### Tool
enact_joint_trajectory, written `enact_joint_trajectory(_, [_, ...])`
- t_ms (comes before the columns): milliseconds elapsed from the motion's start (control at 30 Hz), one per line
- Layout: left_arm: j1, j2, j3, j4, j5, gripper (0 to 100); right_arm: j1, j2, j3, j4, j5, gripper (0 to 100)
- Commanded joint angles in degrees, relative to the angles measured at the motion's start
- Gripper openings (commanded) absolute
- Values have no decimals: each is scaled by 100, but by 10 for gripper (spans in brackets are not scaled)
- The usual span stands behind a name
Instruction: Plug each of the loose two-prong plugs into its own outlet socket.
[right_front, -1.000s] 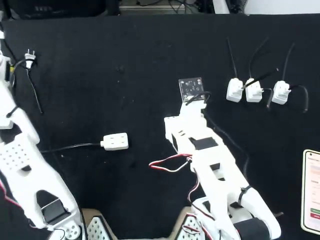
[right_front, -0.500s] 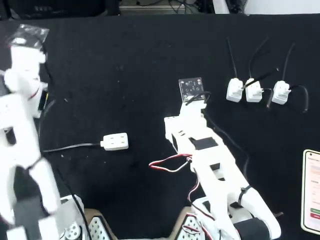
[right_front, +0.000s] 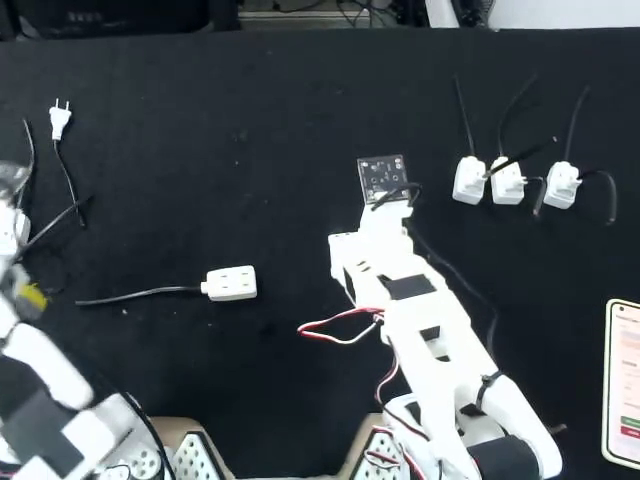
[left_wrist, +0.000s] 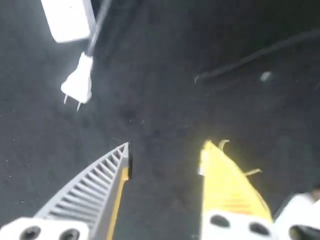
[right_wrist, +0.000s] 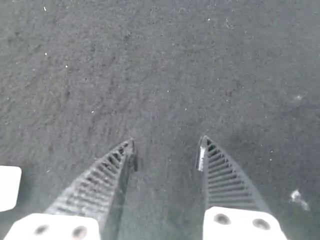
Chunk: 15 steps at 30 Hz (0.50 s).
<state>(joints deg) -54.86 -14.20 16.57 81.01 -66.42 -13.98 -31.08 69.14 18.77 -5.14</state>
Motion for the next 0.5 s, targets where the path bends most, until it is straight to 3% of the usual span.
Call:
enact_joint_trajectory(0, [-391,536,-699,-440,-369,253,-88,-180,-233,-88,-26,188])
enact_joint_trajectory(167, [-637,1486,-1051,-1301,-396,256,-88,-171,-233,-88,-26,188])
enact_joint_trajectory(467, [-435,2532,-1367,-2110,-343,253,-88,-171,-233,-105,-26,188])
